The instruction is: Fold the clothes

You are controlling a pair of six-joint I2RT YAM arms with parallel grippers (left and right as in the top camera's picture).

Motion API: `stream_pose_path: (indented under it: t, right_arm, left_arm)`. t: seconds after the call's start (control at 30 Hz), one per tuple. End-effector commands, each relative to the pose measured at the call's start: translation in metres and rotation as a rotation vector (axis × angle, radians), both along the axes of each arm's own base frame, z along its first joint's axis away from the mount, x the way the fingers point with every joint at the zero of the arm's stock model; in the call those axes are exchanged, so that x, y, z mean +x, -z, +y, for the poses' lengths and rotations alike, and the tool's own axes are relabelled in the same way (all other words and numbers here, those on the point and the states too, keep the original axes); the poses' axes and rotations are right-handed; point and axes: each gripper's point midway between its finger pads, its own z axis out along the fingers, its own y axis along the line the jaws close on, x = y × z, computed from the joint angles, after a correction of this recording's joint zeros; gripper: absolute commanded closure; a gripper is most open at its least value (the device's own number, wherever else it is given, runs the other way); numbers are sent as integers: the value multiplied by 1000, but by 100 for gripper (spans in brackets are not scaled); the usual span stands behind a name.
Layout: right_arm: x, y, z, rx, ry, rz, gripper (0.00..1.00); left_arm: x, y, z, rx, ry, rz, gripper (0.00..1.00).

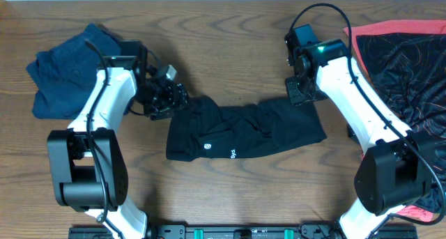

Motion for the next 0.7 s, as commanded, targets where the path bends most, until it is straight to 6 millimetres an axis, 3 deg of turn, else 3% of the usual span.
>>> stream_pose_path:
  t: [0.0,0.23,0.37,0.67]
  right_arm:
    - [2,-5,-3,6,26,-13,55]
    - [2,-5,-3,6,26,-12,55]
    - [2,-5,-3,7,33,-13,55]
    - [1,-5,-3,6,33,-11,55]
  left_arm:
    - [-9,9,2,45,76,-26,26]
    - [-20,38,-1,41,82,-14,25]
    - [-19,42,-16,-48,89,-51,21]
    - [-30,63,-33,-52,141,2,21]
